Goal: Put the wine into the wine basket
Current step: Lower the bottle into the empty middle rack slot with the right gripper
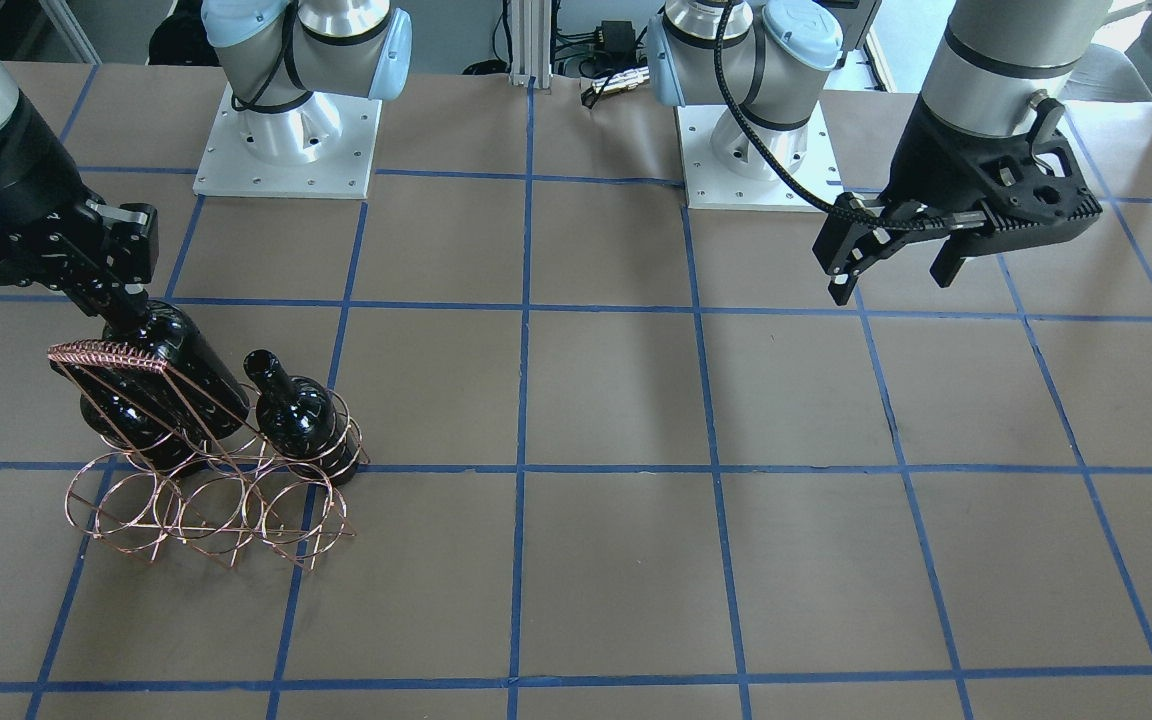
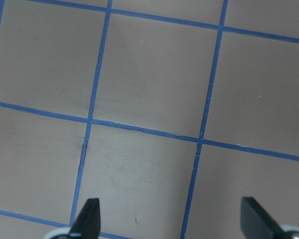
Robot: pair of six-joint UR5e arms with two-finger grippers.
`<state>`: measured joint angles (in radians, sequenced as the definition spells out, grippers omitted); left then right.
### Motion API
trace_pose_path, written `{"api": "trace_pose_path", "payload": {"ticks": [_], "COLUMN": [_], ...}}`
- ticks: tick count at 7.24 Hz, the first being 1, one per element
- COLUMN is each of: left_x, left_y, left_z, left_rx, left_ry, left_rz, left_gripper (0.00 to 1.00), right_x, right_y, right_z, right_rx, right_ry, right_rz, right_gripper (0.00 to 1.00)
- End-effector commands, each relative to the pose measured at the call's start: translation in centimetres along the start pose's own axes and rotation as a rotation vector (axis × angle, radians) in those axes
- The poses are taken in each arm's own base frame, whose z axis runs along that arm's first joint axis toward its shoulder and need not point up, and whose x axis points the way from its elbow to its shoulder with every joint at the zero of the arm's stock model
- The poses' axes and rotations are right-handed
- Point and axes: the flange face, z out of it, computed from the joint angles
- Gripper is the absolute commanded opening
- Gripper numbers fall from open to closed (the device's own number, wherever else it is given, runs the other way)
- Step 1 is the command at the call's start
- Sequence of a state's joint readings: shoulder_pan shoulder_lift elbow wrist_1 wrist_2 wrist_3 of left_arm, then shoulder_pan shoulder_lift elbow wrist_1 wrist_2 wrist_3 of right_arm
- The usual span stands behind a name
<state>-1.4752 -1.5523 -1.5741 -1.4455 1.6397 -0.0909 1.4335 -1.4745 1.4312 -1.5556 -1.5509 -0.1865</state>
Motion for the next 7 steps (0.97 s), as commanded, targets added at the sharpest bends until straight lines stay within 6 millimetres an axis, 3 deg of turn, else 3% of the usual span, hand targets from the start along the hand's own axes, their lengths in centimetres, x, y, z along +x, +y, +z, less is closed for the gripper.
{"api": "trace_pose_path", "payload": {"ticks": [1, 7], "left_x": [-1.1, -0.8], "left_y": [-0.4, -0.8], "left_z": [-0.4, 2.1], "left_rx": [0.003, -0.054], "left_ry": [-0.006, -0.004], "left_rz": [-0.016, -0.011], "left_gripper": [1.0, 1.0], "right_x": [0.0, 0.1], "right_y": [-0.3, -0.3], "right_z": [0.3, 2.7], "right_rx": [0.001, -0.04], "right_ry": [0.0, -0.003], "right_rz": [-0.006, -0.005], "right_gripper": [0.0, 0.0]}}
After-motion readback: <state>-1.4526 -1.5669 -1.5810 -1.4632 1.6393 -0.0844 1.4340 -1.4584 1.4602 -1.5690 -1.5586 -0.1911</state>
